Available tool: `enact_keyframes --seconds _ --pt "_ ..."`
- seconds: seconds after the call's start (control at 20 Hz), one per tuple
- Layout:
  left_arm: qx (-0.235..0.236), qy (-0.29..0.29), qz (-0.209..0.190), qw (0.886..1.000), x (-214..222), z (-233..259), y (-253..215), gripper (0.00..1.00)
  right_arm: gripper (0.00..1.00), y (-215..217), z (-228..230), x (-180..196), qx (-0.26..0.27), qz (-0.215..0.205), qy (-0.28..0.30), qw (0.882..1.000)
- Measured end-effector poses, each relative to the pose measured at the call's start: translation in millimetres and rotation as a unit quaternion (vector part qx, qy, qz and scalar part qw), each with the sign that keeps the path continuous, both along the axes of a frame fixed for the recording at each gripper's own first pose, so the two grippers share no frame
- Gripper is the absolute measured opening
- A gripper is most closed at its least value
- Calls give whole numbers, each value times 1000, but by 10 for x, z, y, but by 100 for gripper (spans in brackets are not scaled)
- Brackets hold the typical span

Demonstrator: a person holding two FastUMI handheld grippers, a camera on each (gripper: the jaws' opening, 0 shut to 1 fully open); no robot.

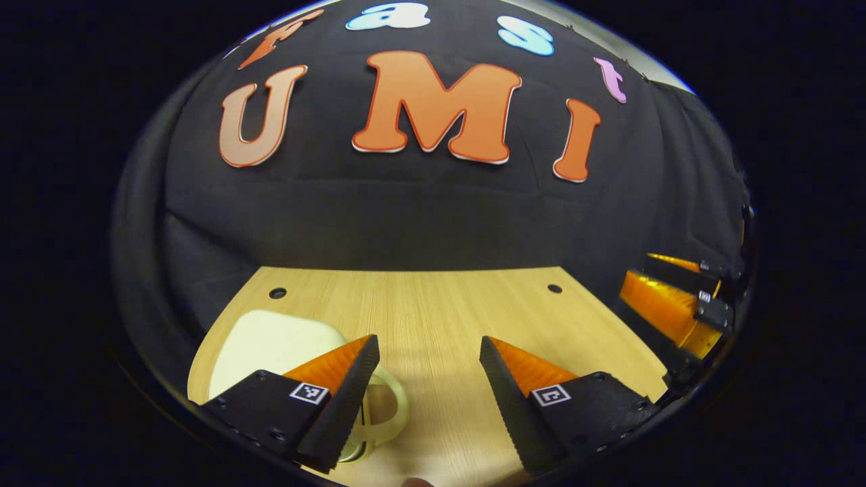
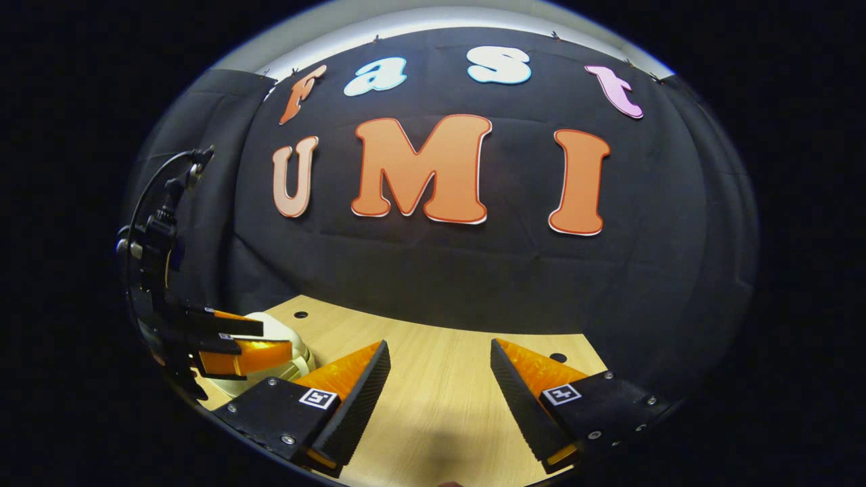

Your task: First open the suitcase, pack the skin care products into it, and then close the suitcase.

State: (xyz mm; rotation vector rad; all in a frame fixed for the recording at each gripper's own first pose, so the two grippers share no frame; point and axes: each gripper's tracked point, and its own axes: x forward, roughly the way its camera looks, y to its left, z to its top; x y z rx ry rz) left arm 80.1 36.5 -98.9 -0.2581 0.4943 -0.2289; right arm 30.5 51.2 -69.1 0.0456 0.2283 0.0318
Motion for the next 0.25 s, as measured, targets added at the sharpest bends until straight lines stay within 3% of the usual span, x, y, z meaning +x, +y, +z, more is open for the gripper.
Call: enact_keyframes --seconds 0.05,0.25 --pt "-1 -14 11 1000 39 98 17 98 95 48 29 -12 -1 5 -5 1000" --pt "11 -67 61 996 46 437 117 96 94 190 143 -20 -8 24 -21 999"
